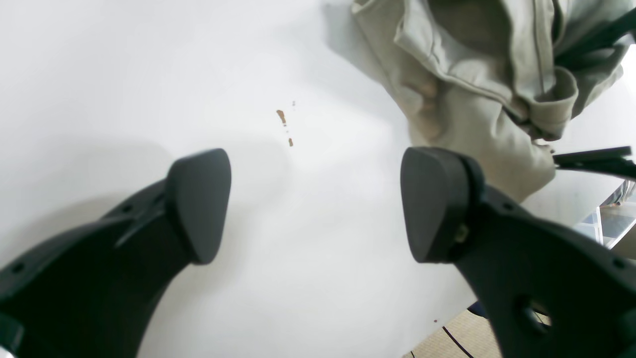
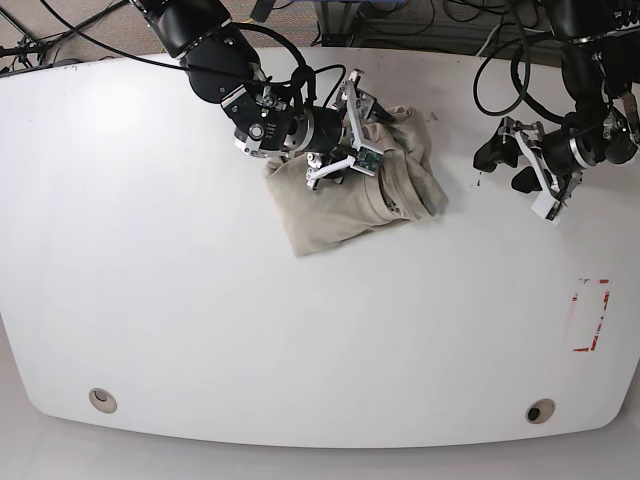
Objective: Fold the T-shirt properly
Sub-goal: 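Flatten the folded bundle top with the right gripper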
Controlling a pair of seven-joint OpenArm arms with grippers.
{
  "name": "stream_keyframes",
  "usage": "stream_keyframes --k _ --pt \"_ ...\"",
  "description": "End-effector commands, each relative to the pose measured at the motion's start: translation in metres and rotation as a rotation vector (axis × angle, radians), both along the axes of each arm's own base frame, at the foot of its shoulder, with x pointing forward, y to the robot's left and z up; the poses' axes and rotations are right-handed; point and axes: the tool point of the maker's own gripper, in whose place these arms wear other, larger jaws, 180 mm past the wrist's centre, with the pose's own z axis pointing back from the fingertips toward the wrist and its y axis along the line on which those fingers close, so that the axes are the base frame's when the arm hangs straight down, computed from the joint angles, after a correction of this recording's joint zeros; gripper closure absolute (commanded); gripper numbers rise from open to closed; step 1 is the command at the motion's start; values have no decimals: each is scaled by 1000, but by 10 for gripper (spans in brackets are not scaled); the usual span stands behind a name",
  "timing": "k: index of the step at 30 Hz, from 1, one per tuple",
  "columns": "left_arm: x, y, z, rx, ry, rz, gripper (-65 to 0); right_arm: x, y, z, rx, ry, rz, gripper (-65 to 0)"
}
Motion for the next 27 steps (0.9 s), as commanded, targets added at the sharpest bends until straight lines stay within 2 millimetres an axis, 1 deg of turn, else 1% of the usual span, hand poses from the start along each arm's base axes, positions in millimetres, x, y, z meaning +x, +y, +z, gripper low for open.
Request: stream_keyframes --k 1,6,7,8,10,11,13,18,21,23,27 --pt "7 3 12 -2 -44 0 -499 7 10 15 60 -32 -5 -255" --pt "6 3 11 -2 -41 0 -499 8 11 17 71 -35 -4 -38" --pt "6 3 11 -2 -41 0 -499 9 12 19 74 -38 -3 -17" --pt "6 3 11 -2 -41 0 -499 8 13 22 79 -45 0 -11" --pt "6 3 11 -2 -41 0 -499 8 16 34 102 -73 7 -19" --pt "6 3 11 -2 -41 0 -499 6 16 37 103 -77 9 -22" --pt "6 3 11 -2 -41 0 -499 1 15 41 91 -83 14 -27" --pt "6 3 11 -2 -41 0 -499 -1 14 61 61 -138 35 -27" --pt "6 3 11 -2 -41 0 -499 -2 14 66 53 -150 40 -27" --pt "6 3 11 -2 -41 0 -499 -2 18 70 60 -151 39 -27" --pt "6 3 11 -2 -41 0 -499 -3 21 72 66 -150 41 -27"
